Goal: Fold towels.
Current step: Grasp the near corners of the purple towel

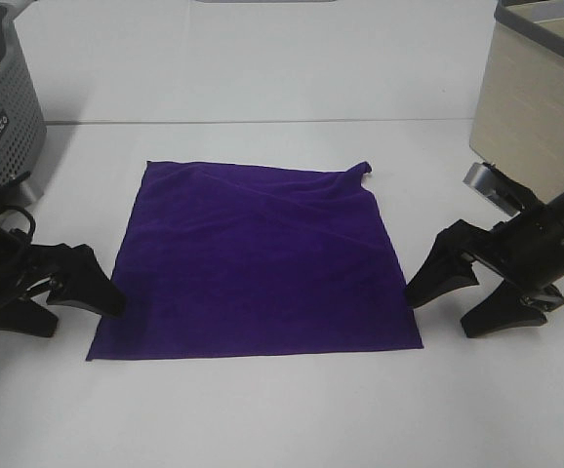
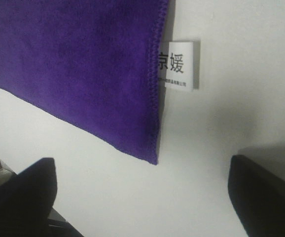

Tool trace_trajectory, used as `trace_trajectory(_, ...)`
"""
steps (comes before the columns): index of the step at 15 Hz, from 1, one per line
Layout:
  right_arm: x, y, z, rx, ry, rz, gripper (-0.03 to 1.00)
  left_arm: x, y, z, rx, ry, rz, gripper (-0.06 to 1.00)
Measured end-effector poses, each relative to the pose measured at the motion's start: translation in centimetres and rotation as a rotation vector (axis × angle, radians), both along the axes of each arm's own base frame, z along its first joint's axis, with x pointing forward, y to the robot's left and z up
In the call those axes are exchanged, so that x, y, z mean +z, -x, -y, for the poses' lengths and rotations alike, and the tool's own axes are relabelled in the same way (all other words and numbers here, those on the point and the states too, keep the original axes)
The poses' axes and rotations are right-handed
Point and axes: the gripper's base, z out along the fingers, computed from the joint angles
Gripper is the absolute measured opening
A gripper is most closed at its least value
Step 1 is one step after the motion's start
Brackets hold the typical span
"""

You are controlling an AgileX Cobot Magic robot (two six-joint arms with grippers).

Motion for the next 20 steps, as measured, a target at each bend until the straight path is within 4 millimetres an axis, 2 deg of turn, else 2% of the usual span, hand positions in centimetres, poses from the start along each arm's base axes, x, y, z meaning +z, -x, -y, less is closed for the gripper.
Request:
trace_trajectory(17, 0.0, -0.3, 0.0, -0.032, 0.006, 0.016, 0.92, -0.3, 0.0, 0.1, 0.026, -0.001, -0.04, 0.97)
trace_trajectory(18, -0.1, -0.5, -0.3, -0.039, 0.015, 0.029, 0.9, -0.5, 0.0, 0.5, 0.022, -0.002, -0.051, 0.96)
trace_trajectory(20, -0.3, -0.6, -2.1, -0.016, 0.051, 0.07, 0.86, -1.0, -0.1, 3.0, -0.028, 0.035, -0.087, 0.94)
